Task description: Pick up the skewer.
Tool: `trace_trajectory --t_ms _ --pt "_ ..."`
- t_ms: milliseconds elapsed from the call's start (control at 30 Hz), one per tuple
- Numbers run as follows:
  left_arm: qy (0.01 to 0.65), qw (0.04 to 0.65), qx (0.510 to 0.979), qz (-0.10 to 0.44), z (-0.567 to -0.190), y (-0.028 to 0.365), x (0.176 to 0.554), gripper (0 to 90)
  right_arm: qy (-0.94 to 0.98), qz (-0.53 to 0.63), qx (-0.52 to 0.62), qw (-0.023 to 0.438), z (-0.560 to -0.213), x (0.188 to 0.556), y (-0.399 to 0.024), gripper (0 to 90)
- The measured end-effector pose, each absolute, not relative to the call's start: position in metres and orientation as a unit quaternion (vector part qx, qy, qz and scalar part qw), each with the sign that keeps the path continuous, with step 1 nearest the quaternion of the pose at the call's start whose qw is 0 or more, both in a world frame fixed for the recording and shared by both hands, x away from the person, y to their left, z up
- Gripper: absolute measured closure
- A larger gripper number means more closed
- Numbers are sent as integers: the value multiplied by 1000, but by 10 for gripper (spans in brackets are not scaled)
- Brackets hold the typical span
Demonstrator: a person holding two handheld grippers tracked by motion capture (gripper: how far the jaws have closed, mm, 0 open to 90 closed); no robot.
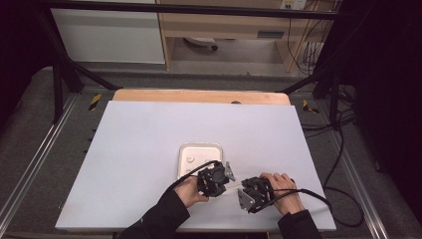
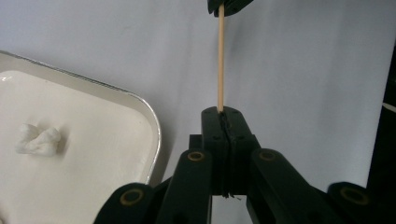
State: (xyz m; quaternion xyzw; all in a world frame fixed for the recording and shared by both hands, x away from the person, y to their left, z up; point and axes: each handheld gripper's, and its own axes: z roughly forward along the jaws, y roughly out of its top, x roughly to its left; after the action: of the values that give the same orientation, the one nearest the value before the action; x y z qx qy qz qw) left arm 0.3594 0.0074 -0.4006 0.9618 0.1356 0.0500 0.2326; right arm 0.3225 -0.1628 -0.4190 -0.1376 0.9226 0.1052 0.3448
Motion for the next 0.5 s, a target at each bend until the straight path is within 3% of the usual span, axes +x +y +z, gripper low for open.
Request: trace_trajectory --t_ms 100,300,367,400,500 --pt "137 232 962 53 -399 9 359 888 925 121 -119 341 -415 324 -164 831" --pt "162 245 954 62 -398 26 362 887 927 194 -33 319 -404 330 -175 579" --pt "164 245 953 66 -398 29 363 887 927 203 -18 315 -402 331 -178 545" --pt "169 245 952 73 -398 33 363 887 925 227 23 304 -401 335 -184 470" --pt "181 250 948 76 -398 43 362 886 922 249 71 288 -401 340 -190 388"
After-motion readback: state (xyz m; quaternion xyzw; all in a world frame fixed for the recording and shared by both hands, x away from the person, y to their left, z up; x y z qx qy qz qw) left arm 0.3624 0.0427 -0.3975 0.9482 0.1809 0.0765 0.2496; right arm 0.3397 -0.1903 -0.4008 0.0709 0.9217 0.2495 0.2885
